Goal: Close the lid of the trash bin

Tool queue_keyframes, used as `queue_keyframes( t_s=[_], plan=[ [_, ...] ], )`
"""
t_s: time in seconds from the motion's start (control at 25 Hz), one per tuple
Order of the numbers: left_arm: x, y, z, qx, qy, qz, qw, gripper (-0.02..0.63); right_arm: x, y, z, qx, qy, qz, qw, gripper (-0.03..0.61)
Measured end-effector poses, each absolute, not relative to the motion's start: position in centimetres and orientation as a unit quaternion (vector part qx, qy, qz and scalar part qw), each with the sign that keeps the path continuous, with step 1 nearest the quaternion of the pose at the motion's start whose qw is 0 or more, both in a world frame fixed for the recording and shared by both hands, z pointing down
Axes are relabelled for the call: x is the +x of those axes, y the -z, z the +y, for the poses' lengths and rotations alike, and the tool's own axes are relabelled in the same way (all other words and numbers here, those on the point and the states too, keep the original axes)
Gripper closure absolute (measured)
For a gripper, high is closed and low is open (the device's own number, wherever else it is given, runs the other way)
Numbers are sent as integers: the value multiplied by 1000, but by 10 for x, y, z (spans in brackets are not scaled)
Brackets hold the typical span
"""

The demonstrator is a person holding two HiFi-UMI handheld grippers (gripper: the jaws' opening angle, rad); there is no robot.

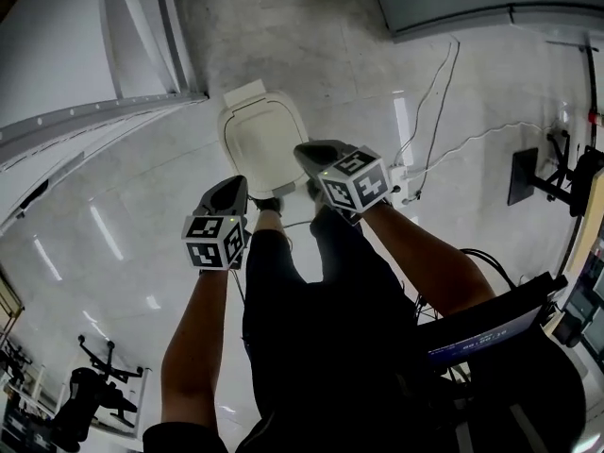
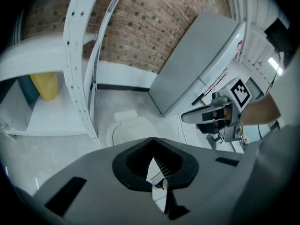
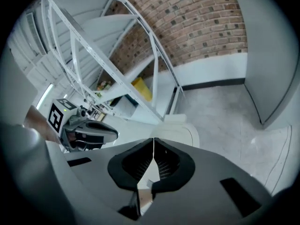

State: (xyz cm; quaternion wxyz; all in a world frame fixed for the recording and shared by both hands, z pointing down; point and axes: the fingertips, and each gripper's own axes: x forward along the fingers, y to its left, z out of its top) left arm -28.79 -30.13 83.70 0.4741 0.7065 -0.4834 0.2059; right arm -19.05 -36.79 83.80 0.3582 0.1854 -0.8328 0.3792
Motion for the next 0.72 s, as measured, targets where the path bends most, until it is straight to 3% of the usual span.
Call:
queue_keyframes(
  t_s=[0.36, 0.72],
  plan=[
    [-314, -624, -372, 767, -88, -544, 327, 615, -238, -646, -435, 193, -308, -901, 236, 569],
    [-317, -453, -378, 797, -7, -558, 230, 615, -238, -490, -441, 197, -255, -934, 154, 569]
  ],
)
